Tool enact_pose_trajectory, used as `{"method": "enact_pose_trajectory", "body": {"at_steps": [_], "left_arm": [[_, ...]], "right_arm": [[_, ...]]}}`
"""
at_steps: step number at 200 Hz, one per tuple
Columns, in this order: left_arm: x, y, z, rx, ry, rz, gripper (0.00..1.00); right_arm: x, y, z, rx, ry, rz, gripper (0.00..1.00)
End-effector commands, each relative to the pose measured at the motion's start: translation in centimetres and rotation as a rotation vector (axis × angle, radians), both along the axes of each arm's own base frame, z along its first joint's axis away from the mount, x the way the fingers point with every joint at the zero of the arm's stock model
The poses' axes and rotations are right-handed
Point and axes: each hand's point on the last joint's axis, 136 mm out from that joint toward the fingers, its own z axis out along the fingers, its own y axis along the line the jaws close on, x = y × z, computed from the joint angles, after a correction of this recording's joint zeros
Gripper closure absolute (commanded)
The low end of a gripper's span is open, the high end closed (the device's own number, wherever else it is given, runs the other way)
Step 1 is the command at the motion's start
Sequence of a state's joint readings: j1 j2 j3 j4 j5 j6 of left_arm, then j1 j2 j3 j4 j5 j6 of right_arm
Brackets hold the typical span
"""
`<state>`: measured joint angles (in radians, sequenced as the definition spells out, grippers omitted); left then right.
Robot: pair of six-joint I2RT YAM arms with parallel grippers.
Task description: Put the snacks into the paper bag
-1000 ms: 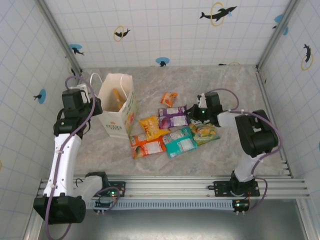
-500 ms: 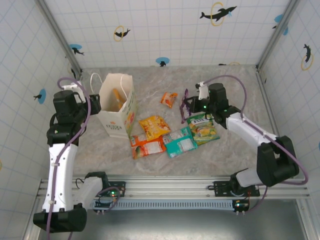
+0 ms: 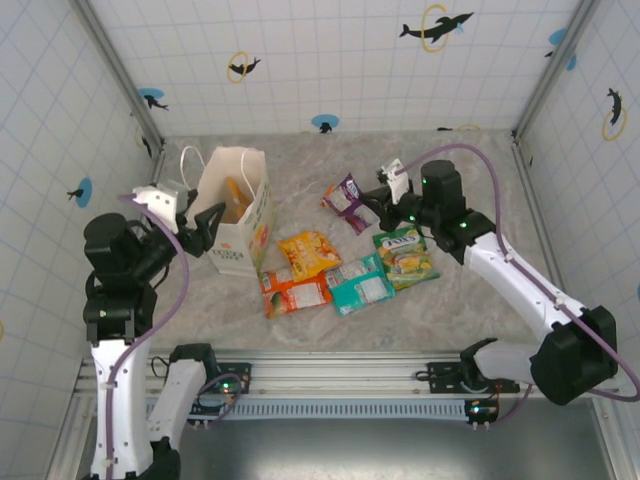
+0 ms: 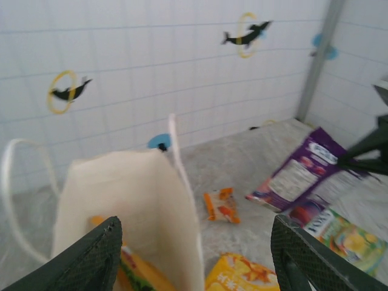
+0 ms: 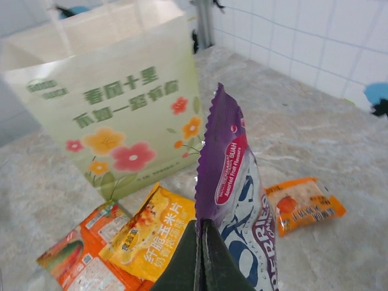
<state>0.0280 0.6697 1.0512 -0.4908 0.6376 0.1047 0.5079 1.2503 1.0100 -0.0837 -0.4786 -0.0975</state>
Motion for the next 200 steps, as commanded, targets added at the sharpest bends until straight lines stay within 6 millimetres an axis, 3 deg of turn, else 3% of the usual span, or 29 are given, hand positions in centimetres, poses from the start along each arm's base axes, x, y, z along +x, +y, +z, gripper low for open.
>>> {"method": "enact_pose_trajectory", "body": {"at_steps": [1, 43, 85, 150, 200], "left_arm": [[-1.4, -2.7, -1.1, 0.041, -0.032, -0.229, 0.32], [-2.6, -4.6, -3.3, 0.015, 0.029, -0.421, 0.29], [-2.9, -5.2, -5.8, -0.01, 0.083, -0.482, 0.24], [-2.6, -7.0, -7.0, 0.004, 0.154, -0.564, 0.24], [-3.1, -8.7, -7.4, 0.003, 0.193, -0.656, 0.25]], "right_arm": [[-3.0, 2.3, 4.7, 0.026, -0.182, 0.171, 1.0], [-6.3, 5.8, 6.2, 0.018, -0.272, 0.302, 1.0], [-8.5, 8.3, 8.4, 0.05, -0.348, 0.356, 1.0], [-10.9, 10.5, 12.3, 0.16, -0.485, 0.394, 1.0], [-11.7, 12.2, 13.4, 0.184, -0.518, 0.422, 1.0]]}}
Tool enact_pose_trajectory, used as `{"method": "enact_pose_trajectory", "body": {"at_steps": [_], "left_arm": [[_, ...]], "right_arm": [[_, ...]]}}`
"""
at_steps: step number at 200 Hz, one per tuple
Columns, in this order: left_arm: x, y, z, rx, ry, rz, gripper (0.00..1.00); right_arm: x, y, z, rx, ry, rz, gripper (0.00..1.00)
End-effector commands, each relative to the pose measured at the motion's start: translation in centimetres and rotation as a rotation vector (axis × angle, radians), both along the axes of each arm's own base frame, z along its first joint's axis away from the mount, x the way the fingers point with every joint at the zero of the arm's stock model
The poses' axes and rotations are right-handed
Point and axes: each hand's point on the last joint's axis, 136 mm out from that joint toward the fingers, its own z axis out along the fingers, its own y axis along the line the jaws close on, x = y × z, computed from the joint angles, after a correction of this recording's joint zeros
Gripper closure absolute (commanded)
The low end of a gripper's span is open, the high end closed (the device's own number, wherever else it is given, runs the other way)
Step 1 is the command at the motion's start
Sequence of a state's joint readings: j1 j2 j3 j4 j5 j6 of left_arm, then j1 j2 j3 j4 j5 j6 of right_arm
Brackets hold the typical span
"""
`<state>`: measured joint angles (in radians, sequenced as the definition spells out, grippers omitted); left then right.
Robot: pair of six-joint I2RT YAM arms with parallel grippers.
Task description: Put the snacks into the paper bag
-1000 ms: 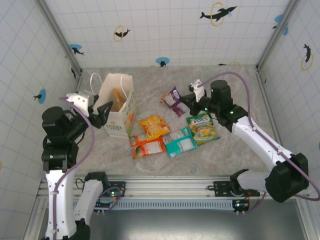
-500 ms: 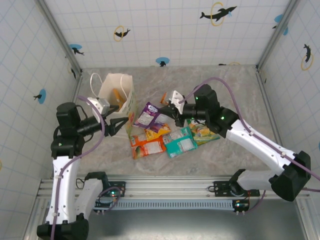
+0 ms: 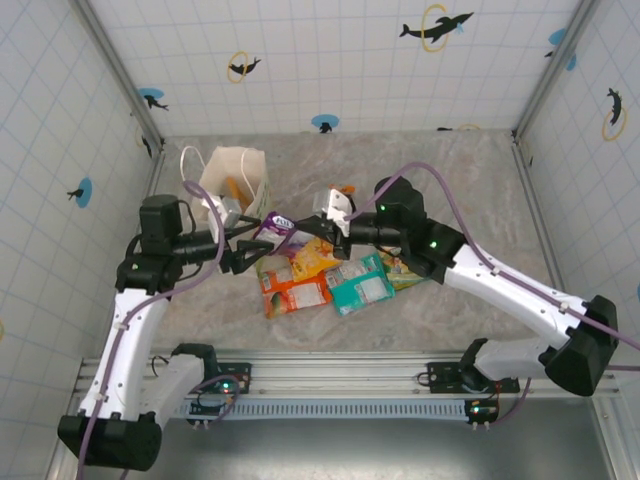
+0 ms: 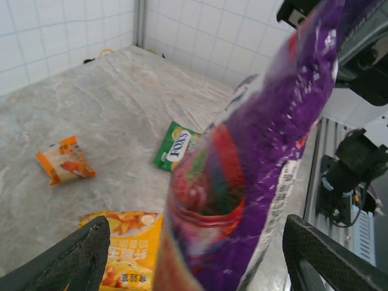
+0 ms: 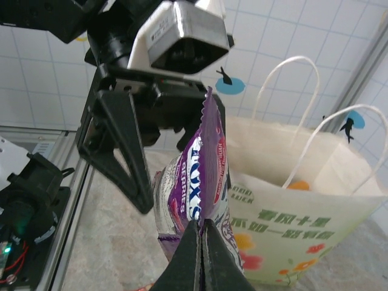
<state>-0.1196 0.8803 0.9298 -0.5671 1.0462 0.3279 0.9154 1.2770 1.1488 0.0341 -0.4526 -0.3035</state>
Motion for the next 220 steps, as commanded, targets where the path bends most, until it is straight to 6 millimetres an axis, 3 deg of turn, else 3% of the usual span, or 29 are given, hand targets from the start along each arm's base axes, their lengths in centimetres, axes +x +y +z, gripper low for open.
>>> {"method": "enact_pose_trajectory", "body": {"at_steps": [1, 28, 60, 96, 125, 137, 148, 193, 199, 220], "left_arm": [[-0.8, -0.9, 1.1, -0.009, -0.04, -0.075, 0.26], [-0.6, -1.1, 0.9, 0.0, -0.043, -0.078, 0.34], [-0.6, -1.0, 1.2, 0.0, -0.056, -0.067, 0.71], [-0.1, -0.7, 2.1, 0.002, -0.111, -0.011, 0.78], [0.8, 0.0, 3.6, -0.015, -0.142, 0.084, 0.84], [1.4, 0.5, 4.7, -0.032, -0.166, 0.151, 0.84], [1.8, 1.0, 6.1, -0.051, -0.211, 0.208, 0.84], [4.2, 4.6, 12.4, -0.174, -0.374, 0.523, 0.82], [3.9, 5.2, 14.6, -0.209, -0.421, 0.553, 0.82], [4.0, 6.3, 17.6, -0.302, -0.482, 0.625, 0.81]], "right_arm": [[-0.3, 0.8, 5.5, 0.133, -0.123, 0.011, 1.0], [-0.4, 1.5, 5.7, 0.133, -0.134, 0.019, 1.0], [0.1, 1.8, 5.5, 0.124, -0.139, 0.0, 1.0], [1.9, 0.9, 5.5, 0.142, -0.13, -0.123, 1.0], [2.9, -1.0, 5.6, 0.205, -0.124, -0.242, 0.63], [3.5, -2.2, 5.7, 0.238, -0.113, -0.306, 0.52], [4.0, -3.2, 5.5, 0.259, -0.093, -0.356, 0.48], [4.9, -5.9, 3.5, 0.306, -0.009, -0.434, 0.45], [5.0, -6.0, 3.2, 0.305, 0.001, -0.438, 0.45], [5.3, -6.3, 2.3, 0.303, 0.027, -0.457, 0.45]]}}
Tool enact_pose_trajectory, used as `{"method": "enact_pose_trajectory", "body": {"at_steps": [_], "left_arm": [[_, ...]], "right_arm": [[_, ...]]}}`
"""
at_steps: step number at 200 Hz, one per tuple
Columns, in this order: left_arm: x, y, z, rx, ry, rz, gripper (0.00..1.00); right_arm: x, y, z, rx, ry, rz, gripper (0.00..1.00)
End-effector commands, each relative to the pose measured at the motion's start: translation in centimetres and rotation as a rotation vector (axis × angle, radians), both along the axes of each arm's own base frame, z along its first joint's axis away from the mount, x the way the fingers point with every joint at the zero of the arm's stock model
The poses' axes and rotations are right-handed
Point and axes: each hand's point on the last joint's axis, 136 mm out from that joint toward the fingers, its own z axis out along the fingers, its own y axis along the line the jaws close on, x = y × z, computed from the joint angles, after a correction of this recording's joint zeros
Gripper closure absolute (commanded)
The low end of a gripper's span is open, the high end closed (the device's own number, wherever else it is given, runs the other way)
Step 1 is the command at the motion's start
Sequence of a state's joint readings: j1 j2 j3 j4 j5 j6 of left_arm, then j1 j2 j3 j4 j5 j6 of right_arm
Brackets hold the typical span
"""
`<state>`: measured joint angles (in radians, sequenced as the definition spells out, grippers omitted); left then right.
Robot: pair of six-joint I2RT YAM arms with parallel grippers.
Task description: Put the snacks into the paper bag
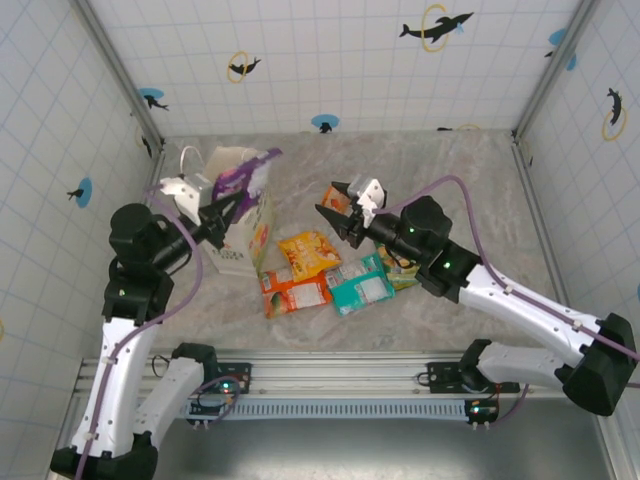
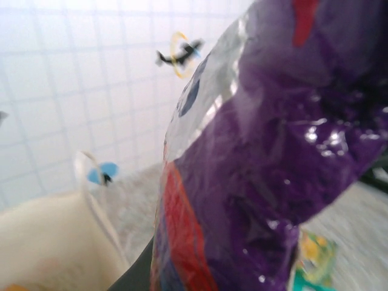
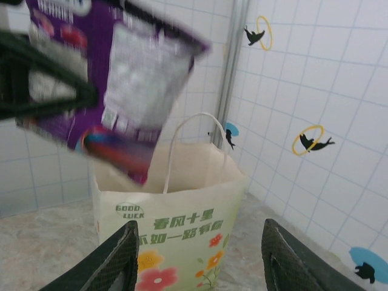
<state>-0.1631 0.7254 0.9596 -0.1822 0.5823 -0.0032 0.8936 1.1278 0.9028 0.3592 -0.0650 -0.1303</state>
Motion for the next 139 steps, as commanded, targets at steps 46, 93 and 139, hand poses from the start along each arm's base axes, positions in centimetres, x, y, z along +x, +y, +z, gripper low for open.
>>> {"method": "enact_pose_trajectory", "body": {"at_steps": [46, 93, 139], "left_arm": [[2.0, 5.3, 10.1, -0.252, -0.241, 0.328, 0.81], [6.0, 6.5, 6.3, -0.205, -0.071, 0.453, 0.79], [8.0, 6.1, 1.6, -0.153, 0.078, 0.463, 0.76]], "right_arm": [[0.9, -0.8, -0.7, 0.066, 0.058, -0.048, 0.45], [1.5, -0.6, -2.2, 0.056, 0.1, -0.063, 0.44], [1.8, -0.4, -3.2, 0.044, 0.132, -0.069, 0.44]]}}
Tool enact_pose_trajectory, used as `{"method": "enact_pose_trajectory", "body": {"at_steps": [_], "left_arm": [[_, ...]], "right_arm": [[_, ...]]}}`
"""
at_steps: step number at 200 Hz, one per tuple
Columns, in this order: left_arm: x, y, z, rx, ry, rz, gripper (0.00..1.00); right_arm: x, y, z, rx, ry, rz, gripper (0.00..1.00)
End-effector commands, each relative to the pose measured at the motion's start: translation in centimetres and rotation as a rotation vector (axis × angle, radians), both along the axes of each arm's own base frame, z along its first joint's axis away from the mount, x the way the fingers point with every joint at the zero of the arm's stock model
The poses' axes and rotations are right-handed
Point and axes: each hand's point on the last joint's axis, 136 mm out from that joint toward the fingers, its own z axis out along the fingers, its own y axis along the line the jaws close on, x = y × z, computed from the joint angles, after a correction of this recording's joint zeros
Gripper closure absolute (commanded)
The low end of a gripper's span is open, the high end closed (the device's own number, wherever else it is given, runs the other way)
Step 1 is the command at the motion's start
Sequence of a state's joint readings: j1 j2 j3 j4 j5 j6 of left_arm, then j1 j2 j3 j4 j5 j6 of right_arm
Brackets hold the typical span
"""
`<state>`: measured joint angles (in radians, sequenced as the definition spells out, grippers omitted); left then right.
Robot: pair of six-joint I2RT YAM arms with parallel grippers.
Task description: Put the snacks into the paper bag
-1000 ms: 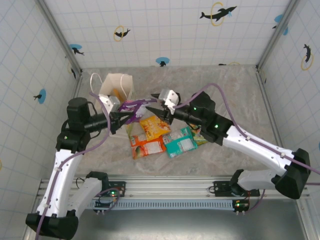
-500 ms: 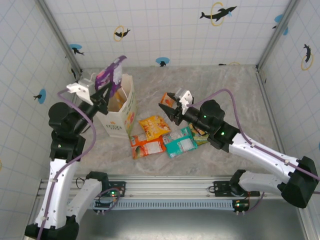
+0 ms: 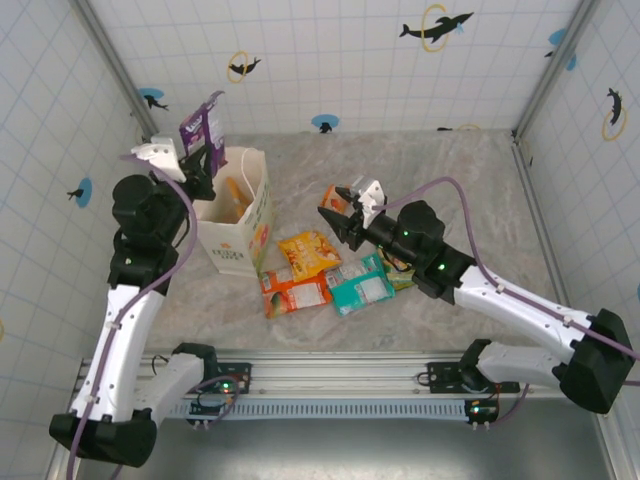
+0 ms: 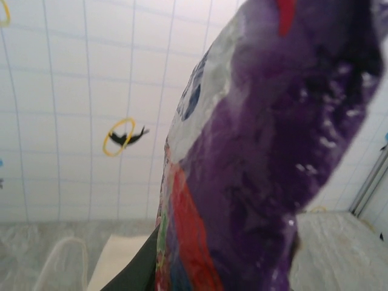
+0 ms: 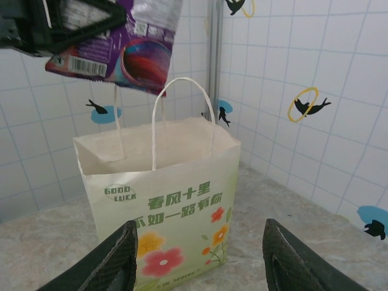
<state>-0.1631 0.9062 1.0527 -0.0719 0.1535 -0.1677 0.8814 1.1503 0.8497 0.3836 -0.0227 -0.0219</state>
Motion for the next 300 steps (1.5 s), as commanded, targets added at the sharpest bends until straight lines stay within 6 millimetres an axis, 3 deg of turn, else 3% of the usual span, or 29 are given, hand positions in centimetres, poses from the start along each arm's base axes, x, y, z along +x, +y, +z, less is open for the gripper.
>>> {"method": "enact_pose_trajectory", "body": {"at_steps": [1, 66, 82, 96, 146, 183, 209, 231, 260, 264, 300], "left_arm": [[0.0, 0.5, -0.2, -0.018, 0.018, 0.032, 0.76], [1.5, 0.5, -4.0, 0.007, 0.115, 0.043, 0.75], [1.9, 0.4, -4.6, 0.009, 0.135, 0.044, 0.71], [2.2, 0.4, -5.2, 0.008, 0.154, 0.044, 0.61], [2.1, 0.5, -4.7, -0.003, 0.153, 0.049, 0.57], [1.2, 0.6, -4.2, -0.014, 0.185, 0.05, 0.52], [0.1, 0.4, -5.4, 0.006, 0.248, 0.029, 0.51], [-1.9, -1.2, -7.0, 0.029, 0.284, -0.087, 0.47], [-4.7, -3.4, -8.5, 0.04, 0.314, -0.253, 0.43], [-5.1, -3.7, -9.7, 0.042, 0.34, -0.276, 0.43], [-8.9, -6.9, -12.8, 0.023, 0.402, -0.542, 0.37]], "right_arm": [[0.5, -0.2, -0.2, 0.021, 0.009, -0.019, 0.44], [0.6, 0.0, -1.0, 0.018, 0.033, -0.019, 0.44], [0.6, 0.0, -1.1, 0.019, 0.039, -0.018, 0.44], [0.6, 0.0, -1.3, 0.017, 0.046, -0.018, 0.43], [0.6, -0.3, -1.9, 0.014, 0.086, -0.029, 0.43], [1.2, -0.7, -3.6, 0.005, 0.191, -0.044, 0.42], [1.6, -1.5, -6.2, -0.02, 0.329, -0.061, 0.42], [2.3, -3.2, -9.5, -0.043, 0.487, -0.107, 0.42], [2.8, -6.8, -14.3, -0.048, 0.741, -0.211, 0.43], [2.9, -7.4, -14.8, -0.045, 0.776, -0.228, 0.44], [1.6, -12.3, -19.9, -0.014, 1.004, -0.326, 0.44]]}}
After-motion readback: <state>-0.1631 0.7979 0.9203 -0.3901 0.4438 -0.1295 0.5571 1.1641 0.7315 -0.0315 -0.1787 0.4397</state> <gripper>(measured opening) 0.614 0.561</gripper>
